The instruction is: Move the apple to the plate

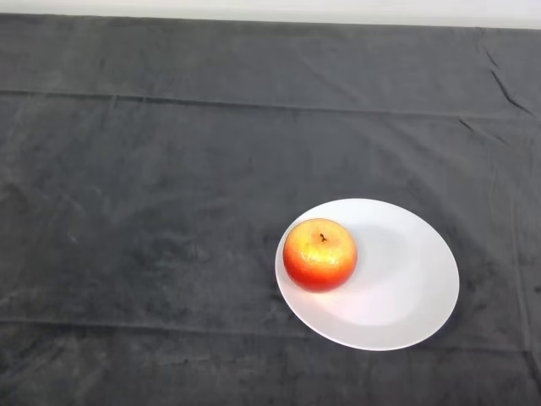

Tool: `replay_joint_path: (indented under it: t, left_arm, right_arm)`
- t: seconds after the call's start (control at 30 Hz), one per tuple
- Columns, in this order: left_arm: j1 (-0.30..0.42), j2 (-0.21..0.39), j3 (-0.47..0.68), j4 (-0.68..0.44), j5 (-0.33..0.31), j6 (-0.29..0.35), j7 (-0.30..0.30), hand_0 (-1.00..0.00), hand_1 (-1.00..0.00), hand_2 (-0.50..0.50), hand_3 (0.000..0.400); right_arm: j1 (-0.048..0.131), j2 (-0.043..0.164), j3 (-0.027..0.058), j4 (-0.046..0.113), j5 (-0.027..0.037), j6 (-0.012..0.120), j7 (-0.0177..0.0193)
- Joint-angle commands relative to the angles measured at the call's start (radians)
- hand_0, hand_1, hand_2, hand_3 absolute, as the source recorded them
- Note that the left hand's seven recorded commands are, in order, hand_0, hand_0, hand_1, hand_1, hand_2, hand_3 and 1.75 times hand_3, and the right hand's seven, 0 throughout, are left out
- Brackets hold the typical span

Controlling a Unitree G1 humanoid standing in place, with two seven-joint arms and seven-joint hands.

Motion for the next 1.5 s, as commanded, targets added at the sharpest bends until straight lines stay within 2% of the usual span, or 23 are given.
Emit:
replay_joint_path:
  t: [0.03,1.5]
  left_arm:
    - [-0.037,-0.034,0.048,0.049,0.029,-0.019,-0.012,0.00,0.00,0.00,0.000]
    - [-0.052,-0.081,0.084,0.027,0.081,0.001,-0.060,0.00,0.00,0.00,0.000]
  right_arm:
    - [0.013,-0.029,-0.0167,0.007,0.0085,0.000,0.0029]
    - [0.013,-0.029,-0.0165,0.007,0.0082,0.000,0.0028]
